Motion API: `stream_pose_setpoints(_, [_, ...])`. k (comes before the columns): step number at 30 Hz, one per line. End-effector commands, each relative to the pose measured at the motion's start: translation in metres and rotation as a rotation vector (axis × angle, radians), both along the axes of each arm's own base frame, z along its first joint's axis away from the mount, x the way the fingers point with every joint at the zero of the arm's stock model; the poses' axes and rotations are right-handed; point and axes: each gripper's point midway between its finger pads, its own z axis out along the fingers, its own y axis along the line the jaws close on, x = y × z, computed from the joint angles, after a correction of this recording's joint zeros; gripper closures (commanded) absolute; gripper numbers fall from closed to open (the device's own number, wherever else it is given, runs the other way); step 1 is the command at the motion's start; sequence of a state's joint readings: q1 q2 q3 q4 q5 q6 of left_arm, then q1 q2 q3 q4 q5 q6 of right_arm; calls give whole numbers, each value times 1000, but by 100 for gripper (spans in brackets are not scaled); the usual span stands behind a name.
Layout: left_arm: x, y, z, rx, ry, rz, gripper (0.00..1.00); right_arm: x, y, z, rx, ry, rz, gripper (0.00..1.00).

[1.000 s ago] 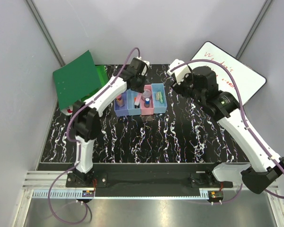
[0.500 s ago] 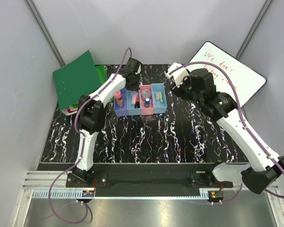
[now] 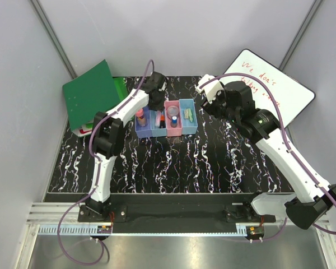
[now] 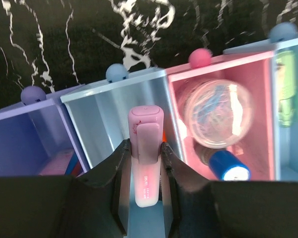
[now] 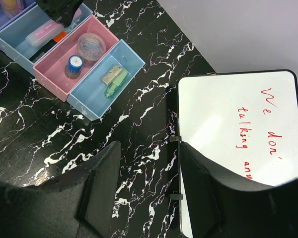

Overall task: Sort the stationery into containers
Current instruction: Place the stationery in the storage box.

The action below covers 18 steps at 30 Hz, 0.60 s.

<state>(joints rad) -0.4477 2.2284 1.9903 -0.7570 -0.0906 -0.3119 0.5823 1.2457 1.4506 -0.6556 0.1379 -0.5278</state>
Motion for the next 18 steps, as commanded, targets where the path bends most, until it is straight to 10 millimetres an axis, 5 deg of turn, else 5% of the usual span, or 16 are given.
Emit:
stream_pose_setpoints(1, [-1, 15, -3, 14, -2, 53, 75, 3, -3, 18, 19, -52, -12, 41])
stream_pose_setpoints(7, [-3, 19, -9, 23, 10, 51, 75, 3, -3, 19, 24, -53, -10, 41])
stream_pose_setpoints(14, [4, 15, 1, 11, -18, 36, 38, 2, -3, 19, 25, -54, -10, 41])
stream_pose_setpoints(18, [5, 13, 5, 3, -26, 26, 43, 1, -4, 19, 25, -57, -13, 41])
